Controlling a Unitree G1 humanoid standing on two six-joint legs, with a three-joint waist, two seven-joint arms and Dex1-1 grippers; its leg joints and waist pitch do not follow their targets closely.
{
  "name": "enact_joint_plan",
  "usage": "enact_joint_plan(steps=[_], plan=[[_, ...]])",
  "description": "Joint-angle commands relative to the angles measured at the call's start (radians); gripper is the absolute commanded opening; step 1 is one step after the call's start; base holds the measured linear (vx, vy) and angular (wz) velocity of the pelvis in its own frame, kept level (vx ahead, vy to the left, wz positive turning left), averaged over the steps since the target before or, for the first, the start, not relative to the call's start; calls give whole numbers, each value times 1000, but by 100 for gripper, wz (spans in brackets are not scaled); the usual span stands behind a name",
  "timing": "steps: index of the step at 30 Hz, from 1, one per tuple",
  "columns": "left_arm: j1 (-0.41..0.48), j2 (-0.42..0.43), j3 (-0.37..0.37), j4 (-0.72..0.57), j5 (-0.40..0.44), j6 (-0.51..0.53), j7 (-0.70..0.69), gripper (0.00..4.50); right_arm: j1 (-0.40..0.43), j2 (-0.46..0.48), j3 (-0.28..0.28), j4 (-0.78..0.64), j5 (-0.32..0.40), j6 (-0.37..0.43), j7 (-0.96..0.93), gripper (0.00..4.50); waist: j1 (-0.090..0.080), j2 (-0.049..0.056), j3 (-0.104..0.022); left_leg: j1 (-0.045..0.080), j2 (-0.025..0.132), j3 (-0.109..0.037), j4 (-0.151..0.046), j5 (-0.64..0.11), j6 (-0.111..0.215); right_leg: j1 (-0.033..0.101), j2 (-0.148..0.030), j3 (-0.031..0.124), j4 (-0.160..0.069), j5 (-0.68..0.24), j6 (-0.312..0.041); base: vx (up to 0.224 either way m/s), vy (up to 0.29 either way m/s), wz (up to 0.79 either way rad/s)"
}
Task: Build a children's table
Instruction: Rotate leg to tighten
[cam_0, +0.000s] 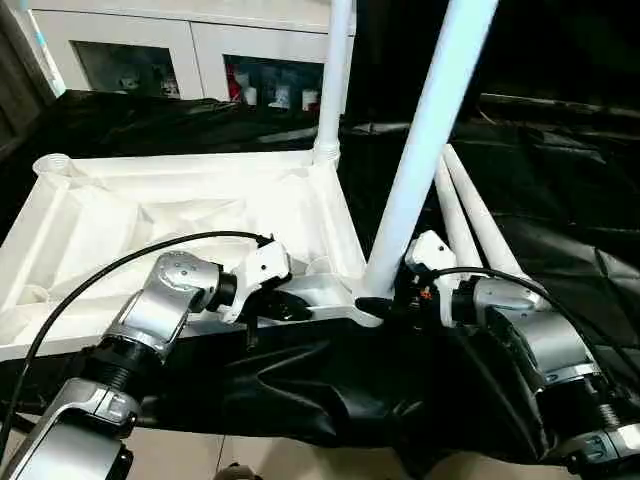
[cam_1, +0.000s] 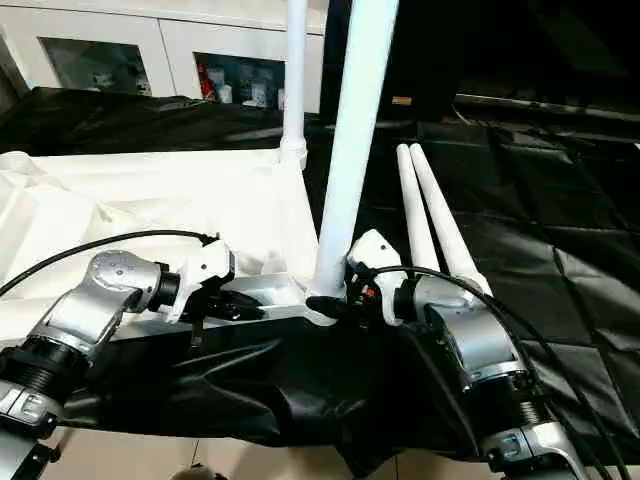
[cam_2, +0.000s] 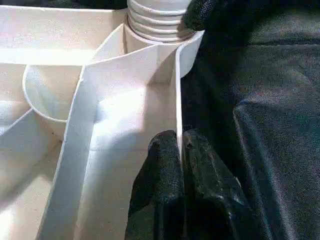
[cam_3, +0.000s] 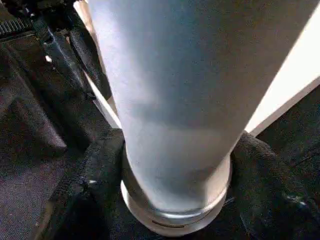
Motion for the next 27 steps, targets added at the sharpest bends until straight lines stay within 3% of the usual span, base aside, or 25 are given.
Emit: enact_joint_plan(steps=[1,6,9,11,14,17,19,21,27], plan=[[-6,-24,2,-29,-33,-4,3,0,10,9,28,3,-9,-2,-9,272,2,-6,-75,-1,30,-6,-57,-110,58,62,-72,63,-65,-149,-183,0,0,0],[-16,-45,8,-6,-12,14,66,0,11,44,4,32,-15,-8,-83,270,1,-7,-73,-2,30,-6,-58,-119,51,61,-72,63,-67,-168,-179,0,0,0],[-43,-90,12,39,22,45,174,0,-1,109,-37,86,-27,18,-222,269,-1,-6,-69,2,30,-8,-60,-162,23,57,-76,62,-82,-295,-146,0,0,0],[-103,-190,31,140,63,71,383,0,-44,237,-109,191,-44,57,-501,269,-8,-3,-67,5,29,-9,-63,-180,3,51,-72,61,-87,-320,-140,0,0,0],[-136,-250,31,195,82,98,486,0,-82,313,-155,266,-44,67,-663,269,-9,-1,-69,11,28,-11,-64,-210,-19,49,-76,61,-92,-369,-126,0,0,0],[-163,-318,10,242,116,108,571,0,-135,401,-192,355,-29,31,-784,269,-8,1,-71,12,26,-11,-63,-216,-13,46,-77,62,-97,-359,-113,0,0,0],[-169,-334,-7,252,133,102,586,0,-150,424,-186,377,-34,5,-793,269,-6,2,-72,9,26,-12,-65,-222,-10,48,-75,60,-95,-331,-108,0,0,0],[-173,-343,-7,264,135,89,586,0,-156,442,-185,387,-32,-8,-770,325,-6,-1,-72,7,26,-12,-67,-234,-5,49,-73,60,-95,-322,-101,0,0,0],[-168,-319,24,255,95,54,531,0,-168,421,-168,394,-62,-32,-732,375,-6,-7,-73,6,25,-14,-69,-255,1,49,-77,59,-101,-380,-84,0,0,0]])
